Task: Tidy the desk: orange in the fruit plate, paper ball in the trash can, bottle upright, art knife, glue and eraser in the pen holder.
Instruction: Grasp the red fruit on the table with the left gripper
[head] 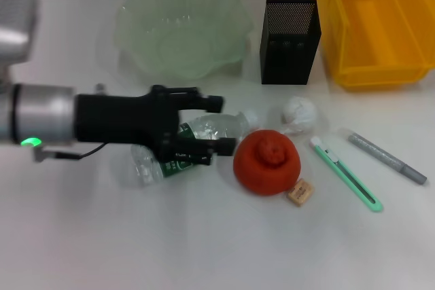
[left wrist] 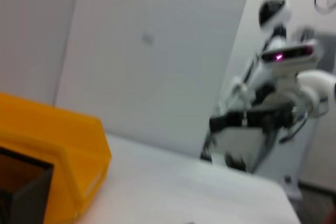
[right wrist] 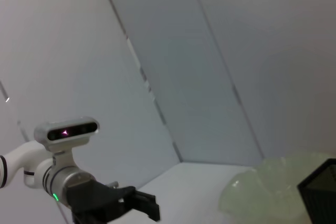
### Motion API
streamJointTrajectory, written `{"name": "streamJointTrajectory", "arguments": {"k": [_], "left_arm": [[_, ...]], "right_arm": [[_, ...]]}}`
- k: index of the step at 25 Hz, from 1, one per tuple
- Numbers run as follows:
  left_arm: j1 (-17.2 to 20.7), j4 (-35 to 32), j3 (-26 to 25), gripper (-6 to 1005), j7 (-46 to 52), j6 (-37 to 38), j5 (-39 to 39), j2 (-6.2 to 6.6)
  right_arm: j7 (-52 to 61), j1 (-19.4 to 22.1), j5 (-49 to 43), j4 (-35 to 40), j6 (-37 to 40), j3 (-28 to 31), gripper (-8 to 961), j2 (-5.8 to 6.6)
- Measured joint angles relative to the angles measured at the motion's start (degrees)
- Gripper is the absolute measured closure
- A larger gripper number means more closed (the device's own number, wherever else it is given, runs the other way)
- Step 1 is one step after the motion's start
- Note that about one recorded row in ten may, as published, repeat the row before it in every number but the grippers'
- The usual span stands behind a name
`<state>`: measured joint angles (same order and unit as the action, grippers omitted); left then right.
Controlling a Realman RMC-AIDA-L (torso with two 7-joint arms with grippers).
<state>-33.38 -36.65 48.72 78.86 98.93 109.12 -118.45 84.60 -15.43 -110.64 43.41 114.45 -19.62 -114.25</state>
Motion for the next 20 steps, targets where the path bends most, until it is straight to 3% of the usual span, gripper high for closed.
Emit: {"name": "streamJointTrajectory", "arguments": {"k": [2,4,7,8,10,12,13,15,20], "left_arm": [[-1.5,0.6,1.0,192,0.4,-1.5,0.6,-0.11],[-5.7,2.5,7.4,192,1.4,-7.6,0.9,-0.43],[-7.3,3.1,11.9,192,1.5,-11.3,-0.2,-0.62],[-8.2,3.8,17.4,192,1.4,-15.0,-3.1,-0.69],[-8.4,3.9,22.0,192,0.8,-18.2,-6.4,-0.69],[-8.4,3.9,22.0,192,0.8,-18.2,-6.4,-0.69],[-8.0,3.6,27.5,192,-1.0,-22.2,-10.5,-0.71],[-7.6,3.3,33.4,192,-2.3,-27.5,-14.0,-0.72],[-7.1,2.9,39.0,193,-3.6,-33.7,-14.9,-0.73]], "right_arm": [[-1.5,1.1,-0.1,-1.5,-0.1,0.4,119,0.26],[-2.1,2.7,-0.2,-1.9,-0.9,0.6,119,0.31],[-2.4,3.5,-0.2,-2.2,-1.3,0.8,119,0.17],[-2.7,3.8,-0.2,-2.5,-1.3,0.8,119,0.13],[-2.9,4.0,-0.2,-3.4,-1.4,0.9,119,0.16],[-3.0,4.1,-0.2,-4.4,-1.4,0.9,118,0.32],[-3.0,4.1,-0.2,-4.7,-1.4,0.9,118,0.34],[-3.0,3.9,-0.2,-4.9,-1.4,0.9,118,0.24],[-3.0,3.6,0.1,-5.8,-1.8,0.9,118,0.02]]}}
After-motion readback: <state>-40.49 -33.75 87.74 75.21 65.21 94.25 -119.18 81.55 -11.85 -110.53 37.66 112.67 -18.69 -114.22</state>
